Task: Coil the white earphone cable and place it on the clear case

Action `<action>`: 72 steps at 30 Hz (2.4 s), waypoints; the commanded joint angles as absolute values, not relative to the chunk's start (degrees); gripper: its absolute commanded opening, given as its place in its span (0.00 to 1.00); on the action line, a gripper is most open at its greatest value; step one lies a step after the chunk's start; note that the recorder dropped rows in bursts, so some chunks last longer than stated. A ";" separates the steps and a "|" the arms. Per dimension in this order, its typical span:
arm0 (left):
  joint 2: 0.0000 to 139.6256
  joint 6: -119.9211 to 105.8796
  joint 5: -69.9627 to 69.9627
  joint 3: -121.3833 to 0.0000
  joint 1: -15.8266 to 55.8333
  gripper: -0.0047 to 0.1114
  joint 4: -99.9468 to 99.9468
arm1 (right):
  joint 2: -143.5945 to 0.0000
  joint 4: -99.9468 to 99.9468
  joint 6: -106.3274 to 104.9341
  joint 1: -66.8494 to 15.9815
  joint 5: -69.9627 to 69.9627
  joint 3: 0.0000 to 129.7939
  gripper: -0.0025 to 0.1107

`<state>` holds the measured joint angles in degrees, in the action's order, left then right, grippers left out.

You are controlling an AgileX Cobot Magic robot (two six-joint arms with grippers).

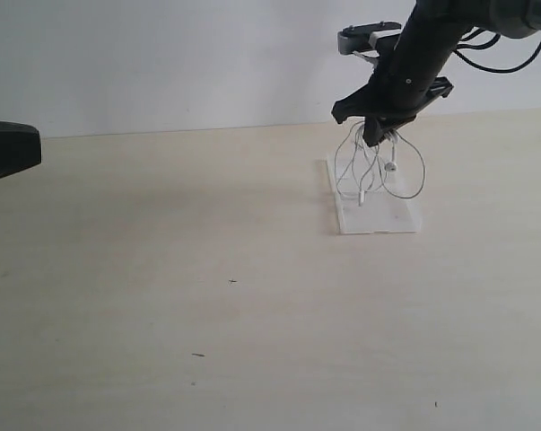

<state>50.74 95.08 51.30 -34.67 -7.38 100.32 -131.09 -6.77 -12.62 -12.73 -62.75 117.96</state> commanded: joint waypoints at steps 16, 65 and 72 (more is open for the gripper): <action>50.64 96.16 51.03 -34.54 -7.40 0.04 99.95 | -135.66 -6.56 -13.04 -12.60 -56.38 118.61 0.02; 50.74 96.36 50.95 -34.54 -7.40 0.04 99.95 | -139.75 -8.24 -21.58 -12.60 -64.62 118.61 0.59; 50.74 96.36 50.95 -34.54 -7.40 0.04 99.95 | -139.75 -6.82 -19.21 -12.60 -64.62 118.61 0.69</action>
<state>50.74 95.95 51.30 -34.67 -7.38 100.32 -139.97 -7.56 -20.35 -12.73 -64.50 118.21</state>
